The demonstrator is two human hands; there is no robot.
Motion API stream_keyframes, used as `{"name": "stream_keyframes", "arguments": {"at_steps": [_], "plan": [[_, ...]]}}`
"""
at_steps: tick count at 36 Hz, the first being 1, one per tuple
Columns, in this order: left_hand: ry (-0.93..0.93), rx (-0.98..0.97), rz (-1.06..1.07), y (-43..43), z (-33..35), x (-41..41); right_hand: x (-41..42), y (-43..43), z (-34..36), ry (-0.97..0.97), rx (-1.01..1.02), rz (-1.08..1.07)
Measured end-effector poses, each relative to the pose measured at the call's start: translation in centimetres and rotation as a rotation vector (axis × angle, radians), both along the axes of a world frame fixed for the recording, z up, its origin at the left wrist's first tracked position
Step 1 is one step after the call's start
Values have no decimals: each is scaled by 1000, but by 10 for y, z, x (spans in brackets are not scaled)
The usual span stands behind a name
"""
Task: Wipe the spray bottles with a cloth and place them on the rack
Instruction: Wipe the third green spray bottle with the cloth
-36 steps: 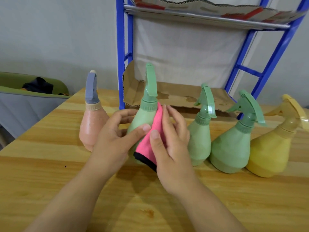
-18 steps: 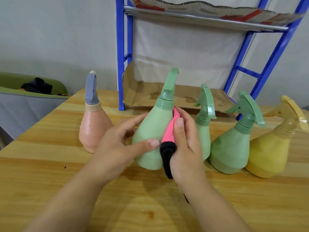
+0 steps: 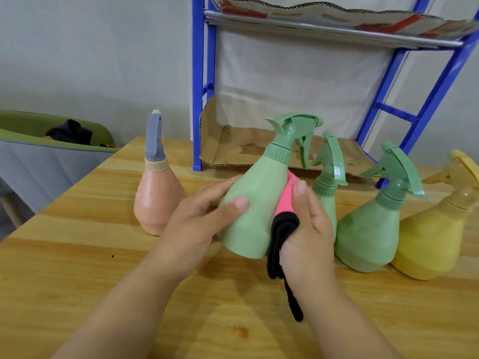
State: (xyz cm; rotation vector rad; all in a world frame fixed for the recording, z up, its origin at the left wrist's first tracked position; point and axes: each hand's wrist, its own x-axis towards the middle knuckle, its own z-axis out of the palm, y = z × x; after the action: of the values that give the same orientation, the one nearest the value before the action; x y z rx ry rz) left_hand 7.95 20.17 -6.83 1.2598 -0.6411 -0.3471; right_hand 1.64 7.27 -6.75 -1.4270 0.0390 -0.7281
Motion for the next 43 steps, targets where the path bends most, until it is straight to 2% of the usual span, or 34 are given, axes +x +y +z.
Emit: {"name": "stream_keyframes", "arguments": {"at_steps": [4,10,14,16,19,21,24,27,31,33,35,39,43], "plan": [[-75,51,29,0,0,0,0,5,1,0,-27,-53],[120,-50,35,-4,0,-1,1,6,-4,-13,-139,-122],[139,-70,-16,-1,4,-2,0,5,-4,-44,-258,-146],[156,-83,-28,1,5,-2,-2,2,-1,-36,-179,-78],[185,-102,-72,3,5,-3,-3,-3,5,-4,100,93],[193,-89,-81,3,4,-3,-4,-4,8,5,178,116],[103,-9,8,-3,1,-2,-5,-2,10,-43,158,59],[49,-30,100,-6,1,-3,-2,0,6,-73,35,-45],[-149,1,97,-3,-2,-3,0,5,1,-67,-133,-147],[-183,12,110,-2,-2,-1,0,5,0,-52,-154,-142],[-170,7,93,0,-3,1,-1,4,2,-40,-108,-71],[-82,-38,-27,3,-1,1,-6,-3,11,31,192,134],[-71,-41,-22,2,1,0,-9,-4,14,19,217,129]]}}
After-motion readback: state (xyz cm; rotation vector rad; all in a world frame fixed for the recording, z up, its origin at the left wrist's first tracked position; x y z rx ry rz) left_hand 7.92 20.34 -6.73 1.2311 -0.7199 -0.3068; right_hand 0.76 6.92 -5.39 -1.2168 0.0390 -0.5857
